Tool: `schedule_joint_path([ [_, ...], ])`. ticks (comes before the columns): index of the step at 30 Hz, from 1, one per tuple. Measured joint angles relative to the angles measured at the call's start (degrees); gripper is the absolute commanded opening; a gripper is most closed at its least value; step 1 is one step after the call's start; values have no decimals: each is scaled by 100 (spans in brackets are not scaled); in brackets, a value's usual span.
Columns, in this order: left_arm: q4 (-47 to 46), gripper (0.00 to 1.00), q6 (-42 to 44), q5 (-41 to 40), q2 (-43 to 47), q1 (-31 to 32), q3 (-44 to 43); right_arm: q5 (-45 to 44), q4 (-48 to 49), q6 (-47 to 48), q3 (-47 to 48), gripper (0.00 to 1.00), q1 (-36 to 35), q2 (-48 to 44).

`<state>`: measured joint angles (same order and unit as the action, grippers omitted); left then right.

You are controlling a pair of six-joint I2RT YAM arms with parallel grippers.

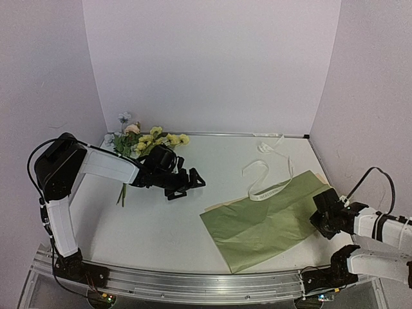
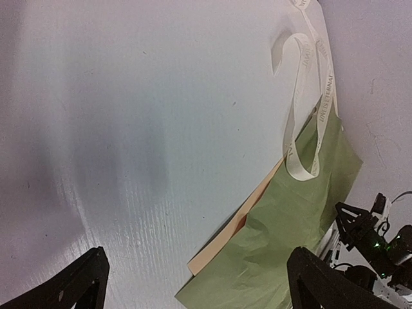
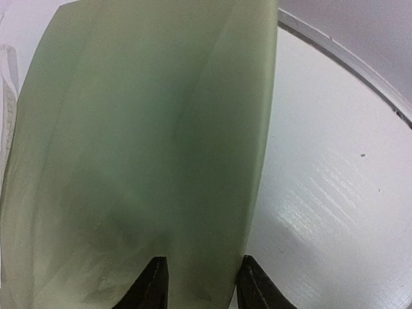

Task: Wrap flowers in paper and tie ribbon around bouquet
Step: Pick up the folded wrapping paper from the center of the board.

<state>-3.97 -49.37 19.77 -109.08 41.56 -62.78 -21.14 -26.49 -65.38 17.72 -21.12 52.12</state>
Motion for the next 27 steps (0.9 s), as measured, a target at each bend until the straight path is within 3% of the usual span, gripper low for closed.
schedule_joint_path([
  [3, 3, 99, 13, 0, 0, 0, 0, -85, -5, 84, 175, 33, 0, 61],
  [6, 35, 99, 56, 0, 0, 0, -1, -168, -7, 106, 358, 56, 0, 70],
  [9, 96, 100, 116, 0, 2, 0, -2, -185, -9, 74, 425, 61, 6, 175],
  [19, 201, 99, 248, 19, 4, -39, -80, 147, 48, -267, 499, 44, 75, 1210],
  [24, 208, 100, 300, 26, 23, -106, -96, 148, 164, -372, 635, 6, 100, 1340],
  [25, 210, 100, 303, 29, 35, -118, -96, 133, 160, -358, 683, 1, 109, 1342],
  [27, 212, 100, 308, 46, 66, -144, -96, 52, 103, -334, 802, 0, 122, 1315],
])
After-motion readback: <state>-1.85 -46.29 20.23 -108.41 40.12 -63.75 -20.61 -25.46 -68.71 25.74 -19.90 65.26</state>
